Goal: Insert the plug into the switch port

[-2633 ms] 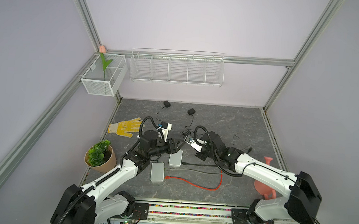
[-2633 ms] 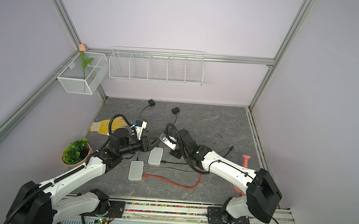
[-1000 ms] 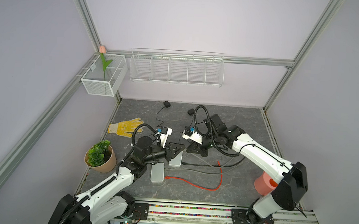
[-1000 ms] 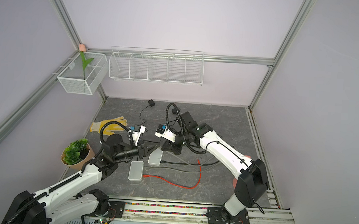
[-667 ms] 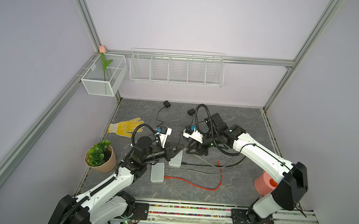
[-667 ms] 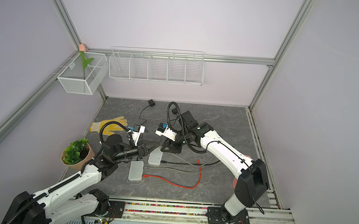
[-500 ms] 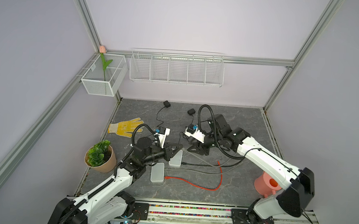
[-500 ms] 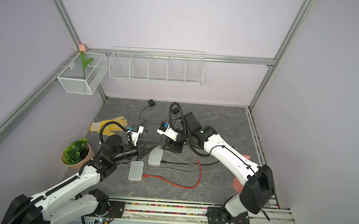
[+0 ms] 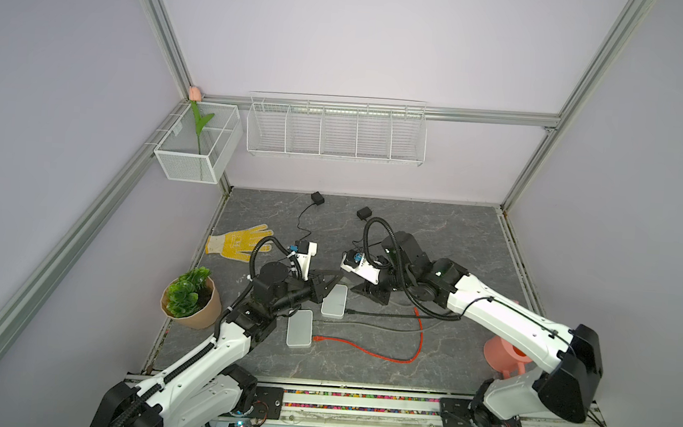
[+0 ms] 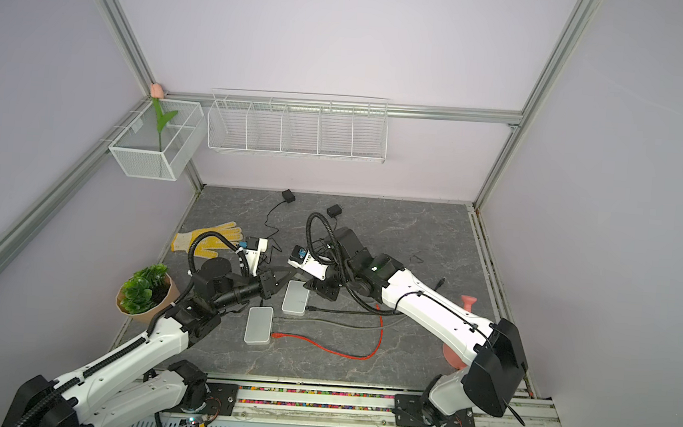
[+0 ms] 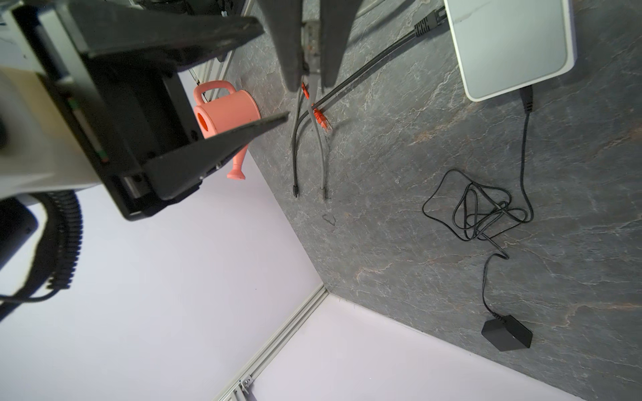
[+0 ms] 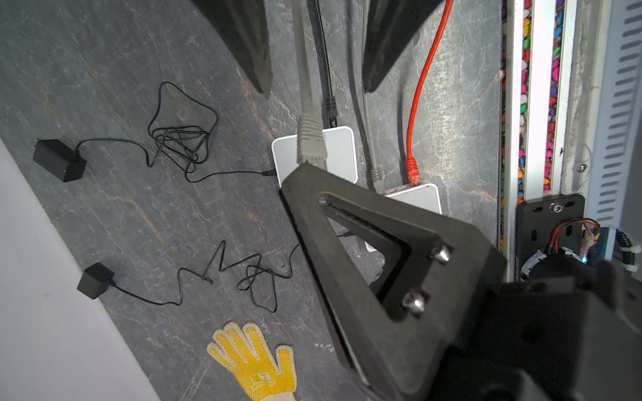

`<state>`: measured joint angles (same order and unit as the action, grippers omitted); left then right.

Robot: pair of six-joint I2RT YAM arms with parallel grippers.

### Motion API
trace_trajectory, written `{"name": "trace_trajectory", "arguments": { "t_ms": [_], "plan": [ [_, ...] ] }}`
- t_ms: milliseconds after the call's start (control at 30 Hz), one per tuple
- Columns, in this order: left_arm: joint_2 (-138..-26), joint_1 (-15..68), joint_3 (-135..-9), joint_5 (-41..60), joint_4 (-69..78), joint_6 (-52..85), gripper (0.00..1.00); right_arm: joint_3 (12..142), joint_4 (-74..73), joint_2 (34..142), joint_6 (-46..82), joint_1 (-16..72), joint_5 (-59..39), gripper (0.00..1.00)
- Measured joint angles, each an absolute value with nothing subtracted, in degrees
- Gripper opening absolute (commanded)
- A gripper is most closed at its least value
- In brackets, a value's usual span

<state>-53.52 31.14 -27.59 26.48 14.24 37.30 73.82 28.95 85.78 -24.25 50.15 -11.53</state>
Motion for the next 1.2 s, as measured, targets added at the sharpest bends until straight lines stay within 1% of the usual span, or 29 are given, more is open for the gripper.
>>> {"name": "trace_trajectory", "arguments": {
  "t_ms": [233, 400, 767, 800, 900, 933, 1033, 1067, 1100, 1133, 1167, 1200],
  "plan": [
    [-53.3, 31.1, -27.6, 26.2, 13.9, 37.4, 0.0, 74.8, 28.3, 87.8, -24.3, 50.4, -11.5, 0.44],
    [-53.2, 31.1, -27.6, 26.2, 13.4, 37.4, 0.0, 75.9, 27.4, 88.8, -24.2, 50.5, -11.3, 0.41],
    [-51.9, 31.1, -28.0, 25.6, 11.6, 37.3, 0.0, 76.9, 27.2, 91.4, -24.5, 51.2, -10.3, 0.4],
    [-51.9, 31.1, -28.0, 25.6, 11.5, 37.3, 0.0, 76.9, 27.2, 91.4, -24.5, 51.2, -10.2, 0.37],
    [-51.9, 31.1, -28.2, 25.5, 11.4, 37.3, 0.0, 76.9, 27.1, 91.5, -24.8, 51.3, -9.8, 0.18],
    [-51.9, 31.1, -28.3, 25.2, 11.4, 37.3, 0.0, 76.9, 27.1, 91.5, -24.7, 51.3, -9.8, 0.14],
    [-51.9, 31.1, -28.6, 24.4, 10.8, 37.3, 0.01, 76.9, 26.9, 91.5, -24.8, 51.7, -8.9, 0.12],
    [-51.9, 31.1, -28.8, 24.1, 10.3, 37.2, 0.12, 76.7, 26.5, 91.5, -24.9, 51.7, -8.8, 0.12],
    [-51.8, 31.1, -29.2, 23.7, 9.5, 36.9, 0.4, 76.2, 25.6, 91.4, -24.9, 51.8, -8.5, 0.11],
    [-51.7, 31.1, -29.5, 23.2, 8.6, 36.7, 0.63, 75.7, 25.0, 91.3, -24.9, 51.8, -8.4, 0.1],
    [-51.4, 31.1, -29.6, 22.7, 7.7, 36.5, 0.7, 75.3, 24.7, 91.1, -24.9, 51.9, -8.1, 0.1],
    [-50.9, 31.1, -29.7, 21.6, 6.5, 36.4, 0.74, 75.0, 24.7, 90.9, -24.9, 51.8, -7.8, 0.09]
  ]
}}
